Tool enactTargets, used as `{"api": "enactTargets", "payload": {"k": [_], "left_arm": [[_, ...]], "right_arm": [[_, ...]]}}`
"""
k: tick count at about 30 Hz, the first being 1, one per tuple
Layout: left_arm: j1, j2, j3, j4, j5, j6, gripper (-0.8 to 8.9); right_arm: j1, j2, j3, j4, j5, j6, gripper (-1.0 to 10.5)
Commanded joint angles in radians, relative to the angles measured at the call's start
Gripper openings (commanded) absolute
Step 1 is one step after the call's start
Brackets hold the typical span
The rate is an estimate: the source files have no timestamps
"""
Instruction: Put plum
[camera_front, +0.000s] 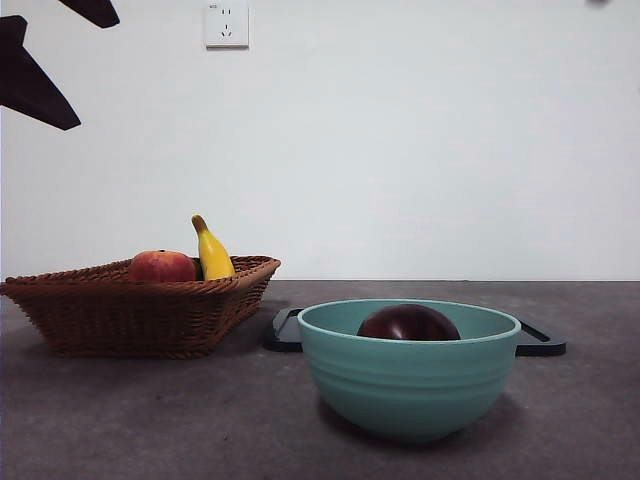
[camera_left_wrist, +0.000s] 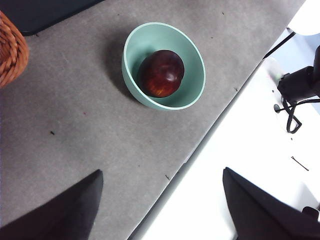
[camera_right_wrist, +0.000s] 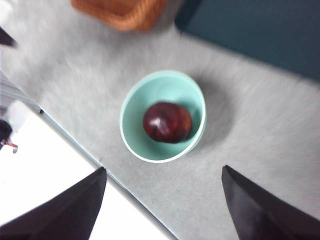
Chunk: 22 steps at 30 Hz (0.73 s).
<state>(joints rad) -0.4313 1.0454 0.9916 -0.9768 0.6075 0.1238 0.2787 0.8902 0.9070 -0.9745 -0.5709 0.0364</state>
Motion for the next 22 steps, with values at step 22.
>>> {"api": "enactTargets", "payload": {"k": [22], "left_arm": [[-0.004,0.004,0.011,0.012,0.007,0.017,3.74]], "right_arm": [[0.229,0.405,-0.207,0.595,0.258,0.194,2.7]]}}
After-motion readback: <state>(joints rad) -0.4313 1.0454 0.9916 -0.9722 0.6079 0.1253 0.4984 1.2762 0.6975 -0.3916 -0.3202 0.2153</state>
